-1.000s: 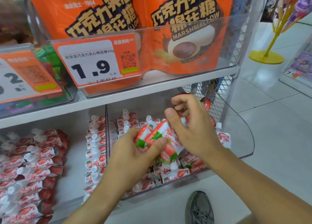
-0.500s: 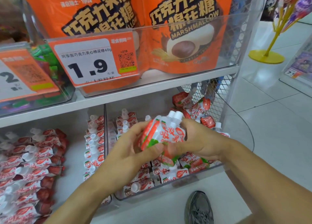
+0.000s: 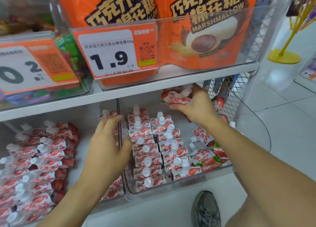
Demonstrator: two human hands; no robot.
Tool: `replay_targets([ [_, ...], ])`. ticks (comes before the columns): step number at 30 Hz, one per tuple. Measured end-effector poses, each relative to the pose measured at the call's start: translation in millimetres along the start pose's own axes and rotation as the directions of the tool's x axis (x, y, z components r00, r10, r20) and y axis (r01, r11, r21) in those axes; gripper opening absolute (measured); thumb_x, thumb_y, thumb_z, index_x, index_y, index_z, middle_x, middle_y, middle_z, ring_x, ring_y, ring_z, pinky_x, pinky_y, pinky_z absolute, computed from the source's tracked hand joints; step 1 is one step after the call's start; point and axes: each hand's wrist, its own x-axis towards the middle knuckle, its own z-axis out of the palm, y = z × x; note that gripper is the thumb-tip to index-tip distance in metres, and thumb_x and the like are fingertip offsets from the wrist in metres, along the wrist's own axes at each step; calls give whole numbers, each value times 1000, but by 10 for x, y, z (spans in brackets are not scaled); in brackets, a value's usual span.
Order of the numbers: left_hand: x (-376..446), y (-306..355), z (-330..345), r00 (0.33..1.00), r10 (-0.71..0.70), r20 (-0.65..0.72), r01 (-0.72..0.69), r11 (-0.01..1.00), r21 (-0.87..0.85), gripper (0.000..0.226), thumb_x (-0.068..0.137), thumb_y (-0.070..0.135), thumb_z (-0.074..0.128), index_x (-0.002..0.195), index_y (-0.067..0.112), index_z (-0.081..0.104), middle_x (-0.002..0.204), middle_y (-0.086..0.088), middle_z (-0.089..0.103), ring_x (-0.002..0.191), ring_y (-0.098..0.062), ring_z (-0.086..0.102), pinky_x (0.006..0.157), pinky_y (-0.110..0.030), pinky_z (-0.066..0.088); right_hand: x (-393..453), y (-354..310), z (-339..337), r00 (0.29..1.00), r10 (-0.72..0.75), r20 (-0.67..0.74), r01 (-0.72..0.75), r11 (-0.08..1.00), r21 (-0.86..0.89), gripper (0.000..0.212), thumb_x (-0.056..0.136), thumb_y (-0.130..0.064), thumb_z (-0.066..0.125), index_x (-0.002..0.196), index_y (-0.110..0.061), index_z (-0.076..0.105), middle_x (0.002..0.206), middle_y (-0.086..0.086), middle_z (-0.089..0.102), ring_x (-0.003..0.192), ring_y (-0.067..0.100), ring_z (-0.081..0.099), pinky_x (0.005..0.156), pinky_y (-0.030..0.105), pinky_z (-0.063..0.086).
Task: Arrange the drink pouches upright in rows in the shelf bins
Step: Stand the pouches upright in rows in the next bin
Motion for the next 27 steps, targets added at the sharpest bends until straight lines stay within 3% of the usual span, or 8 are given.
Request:
replay_targets([
  [4,-5,-30,-7,997,-64,-49,55,984,-168,45,81,14,65,124,24,57,117,10,55,98,-8,58,91,-25,45,216,-22,251,946,9,324,49,984,-169,58,72,-35,87,115,-6,61,114,6,67,100,17,62,82,16,47],
  [8,-20,-56,28,998,-37,-58,26,982,-188,40,83,14,65,121,23,56,114,10,55,101,-9,56,94,-28,45,267,84,170,735,290,613,-119,945,-305,47,91,-41,67,131,-20,56,123,0,63,101,22,64,87,34,55],
  [10,-15,-63,46,998,-28,-57,18,986,-166,41,83,12,64,122,21,55,114,11,52,103,-10,55,93,-27,43,291,141,154,729,353,587,-211,931,-299,45,93,-33,67,135,-23,56,126,-3,61,95,25,69,86,41,58],
  [13,-3,-62,60,999,-11,-51,4,989,-149,39,83,11,63,120,22,55,115,11,50,101,-7,52,89,-20,38,378,176,265,813,300,500,-120,925,-360,30,91,-21,68,121,-15,67,118,8,70,97,30,70,87,47,56],
  [17,5,-74,70,999,21,-41,-26,991,-131,34,83,10,64,114,23,58,113,9,50,96,-4,48,81,-9,31,374,115,327,790,375,485,-408,912,-40,35,84,-29,77,116,-20,65,114,6,71,97,17,69,88,39,59],
  [20,4,-67,81,998,24,-50,-30,991,-132,31,84,10,63,112,23,58,113,10,48,92,1,44,79,2,29,311,132,399,855,306,419,-252,951,-181,50,76,-50,79,110,-14,67,103,6,72,86,18,68,73,35,58],
  [24,-4,-69,76,999,21,-39,-26,991,-130,30,86,13,62,113,25,58,115,12,47,91,1,45,78,8,26,278,210,426,876,256,409,-193,963,-188,51,69,-28,90,109,-18,60,111,1,71,99,21,68,88,35,55],
  [27,-5,-78,65,999,24,-29,-27,991,-133,32,86,13,61,115,25,57,116,12,46,92,-1,46,78,4,28,287,160,353,845,305,440,-301,950,-82,47,72,-19,88,111,-17,61,111,0,70,102,18,66,90,32,54],
])
